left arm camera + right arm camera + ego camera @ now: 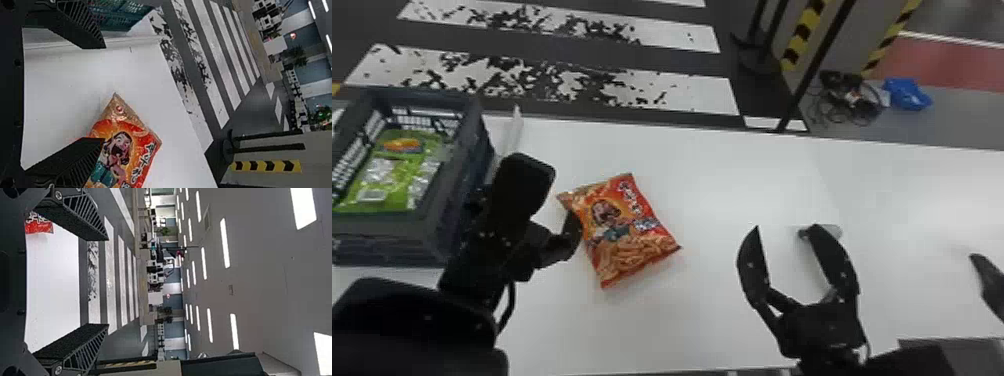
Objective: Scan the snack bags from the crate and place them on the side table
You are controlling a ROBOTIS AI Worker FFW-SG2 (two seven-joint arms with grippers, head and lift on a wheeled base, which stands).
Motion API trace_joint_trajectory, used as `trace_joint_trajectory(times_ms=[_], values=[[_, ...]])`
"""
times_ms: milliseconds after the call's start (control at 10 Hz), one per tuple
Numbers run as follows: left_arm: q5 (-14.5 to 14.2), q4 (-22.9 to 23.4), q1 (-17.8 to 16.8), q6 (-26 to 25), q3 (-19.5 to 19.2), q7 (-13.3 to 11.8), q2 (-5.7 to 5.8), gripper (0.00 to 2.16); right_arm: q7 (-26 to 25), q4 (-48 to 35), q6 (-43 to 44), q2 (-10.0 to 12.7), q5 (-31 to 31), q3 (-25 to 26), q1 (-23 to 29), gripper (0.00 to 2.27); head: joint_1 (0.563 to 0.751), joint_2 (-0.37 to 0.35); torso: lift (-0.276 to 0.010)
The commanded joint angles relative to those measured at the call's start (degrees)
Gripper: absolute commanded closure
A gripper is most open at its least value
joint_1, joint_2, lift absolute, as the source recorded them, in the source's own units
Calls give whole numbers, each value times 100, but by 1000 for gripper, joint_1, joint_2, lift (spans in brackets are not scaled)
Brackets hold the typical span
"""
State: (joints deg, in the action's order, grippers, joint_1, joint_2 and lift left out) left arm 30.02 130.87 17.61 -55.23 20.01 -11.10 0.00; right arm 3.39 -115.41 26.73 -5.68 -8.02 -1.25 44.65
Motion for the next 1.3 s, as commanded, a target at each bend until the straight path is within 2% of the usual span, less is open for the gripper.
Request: trace_joint_trajectory(times_ms=[0,100,200,300,400,600,700,800,1000,1200], values=[[-1130,316,383,1010,-726,-6,-15,36,101,-25,-85,-12,-24,2,-17,87,695,-149,-94],[-1455,413,550,1572,-1034,-32,27,60,215,-61,-226,-29,-24,2,-17,80,695,-135,-94],[-1894,439,700,2011,-1394,-68,62,63,347,-192,-735,-38,-59,19,-17,76,695,-118,-94],[-2466,439,858,2556,-1825,-155,62,76,487,-289,-1069,-38,-244,54,-26,76,695,-92,-94],[-2553,457,1016,2732,-2097,-164,70,76,646,-412,-1456,-38,-376,98,-52,76,695,-59,-94],[-3090,483,1332,3084,-2756,-454,88,80,971,-711,-2546,-12,-472,169,-219,76,695,-6,-94],[-3248,483,1482,3119,-3073,-639,70,83,1147,-887,-3671,15,-525,212,-404,76,695,34,-94],[-3406,466,1605,3224,-3301,-718,44,83,1357,-975,-4620,41,-657,283,-597,76,695,78,-94],[-3599,413,1807,3488,-3583,-841,0,83,1700,-1010,-6026,155,-877,423,-1046,76,695,161,-94],[-3687,422,1851,3506,-3644,-929,-15,93,1823,-1001,-6870,199,-1149,546,-1371,76,695,198,-94]])
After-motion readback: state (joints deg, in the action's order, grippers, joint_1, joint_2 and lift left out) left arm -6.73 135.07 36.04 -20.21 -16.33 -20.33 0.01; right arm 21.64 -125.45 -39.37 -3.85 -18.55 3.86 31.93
